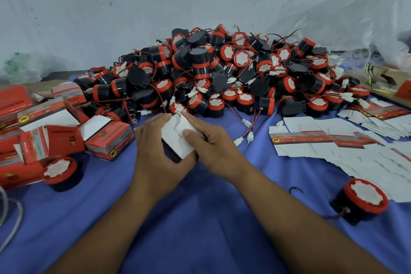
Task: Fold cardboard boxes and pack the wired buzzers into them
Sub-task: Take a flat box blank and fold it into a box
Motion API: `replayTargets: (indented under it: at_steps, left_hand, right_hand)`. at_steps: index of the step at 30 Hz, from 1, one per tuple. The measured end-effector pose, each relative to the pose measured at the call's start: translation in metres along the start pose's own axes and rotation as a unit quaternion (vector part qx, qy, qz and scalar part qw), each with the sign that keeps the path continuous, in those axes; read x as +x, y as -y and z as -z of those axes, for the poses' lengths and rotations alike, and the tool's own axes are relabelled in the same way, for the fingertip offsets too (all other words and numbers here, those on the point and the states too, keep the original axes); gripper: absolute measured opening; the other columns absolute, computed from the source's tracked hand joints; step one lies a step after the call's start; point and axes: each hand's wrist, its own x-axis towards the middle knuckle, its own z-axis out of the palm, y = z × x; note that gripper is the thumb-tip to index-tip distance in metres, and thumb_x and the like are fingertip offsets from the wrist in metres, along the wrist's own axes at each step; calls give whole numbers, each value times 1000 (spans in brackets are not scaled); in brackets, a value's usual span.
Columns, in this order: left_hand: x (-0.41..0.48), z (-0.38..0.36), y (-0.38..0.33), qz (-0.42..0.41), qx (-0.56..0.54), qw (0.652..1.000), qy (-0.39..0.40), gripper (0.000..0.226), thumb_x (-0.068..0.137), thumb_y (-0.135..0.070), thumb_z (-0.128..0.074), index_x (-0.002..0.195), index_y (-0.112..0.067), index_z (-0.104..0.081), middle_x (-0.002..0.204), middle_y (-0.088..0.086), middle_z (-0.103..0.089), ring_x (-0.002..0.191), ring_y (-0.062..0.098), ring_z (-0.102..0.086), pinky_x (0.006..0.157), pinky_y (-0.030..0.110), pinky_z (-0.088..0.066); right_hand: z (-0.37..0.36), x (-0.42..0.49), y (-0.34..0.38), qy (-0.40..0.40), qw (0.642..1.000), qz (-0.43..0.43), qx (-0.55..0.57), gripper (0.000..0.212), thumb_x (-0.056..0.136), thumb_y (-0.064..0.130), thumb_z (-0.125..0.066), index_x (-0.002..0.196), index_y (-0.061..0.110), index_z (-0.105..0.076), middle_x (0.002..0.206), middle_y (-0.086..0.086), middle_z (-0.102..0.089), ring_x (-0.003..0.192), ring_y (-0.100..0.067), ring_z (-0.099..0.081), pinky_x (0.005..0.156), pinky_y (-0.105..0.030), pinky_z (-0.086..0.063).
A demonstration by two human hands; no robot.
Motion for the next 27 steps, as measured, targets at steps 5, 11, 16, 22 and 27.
replayTargets:
  at_steps: [5,11,16,22,27]
  left_hand:
    - [0,1,0,-5,-1,1000,-3,77,69,-47,-67,129,-2,-50,125,-5,-46,115,11,-42,99,20,-31]
    - [0,2,1,-2,-3,1000,0,77,68,-46,-67,128,-2,-51,125,-1,-49,115,18,-46,99,17,-30]
    - [0,2,1,-18,7,1000,2,76,69,-43,-66,128,2,-51,127,1,-49,118,9,-40,102,16,-28]
    - [0,0,3,-37,51,998,29,76,73,-42,-66,128,9,-53,129,18,-57,121,31,-51,109,20,-26]
    - [-1,0,2,-36,46,998,24,76,74,-43,-67,130,6,-53,129,16,-57,120,29,-51,108,17,-25]
  right_hand:
    - [1,0,0,1,1000,-8,29,43,105,19,-50,147,22,-48,137,10,-60,130,-9,-53,109,-43,-45]
    - [2,0,1,2,1000,-2,15,42,104,15,-51,145,21,-51,136,9,-61,128,-9,-55,108,-43,-46]
    - [0,-2,2,-18,998,36,-51,43,102,15,-55,144,23,-53,127,5,-68,117,-9,-61,97,-40,-52]
    - [2,-3,5,21,999,16,-43,50,103,21,-56,151,25,-43,137,6,-62,126,-9,-56,107,-36,-47]
    - [4,-2,6,59,995,29,-75,51,107,29,-44,156,27,-31,141,-8,-56,130,-18,-50,111,-38,-40]
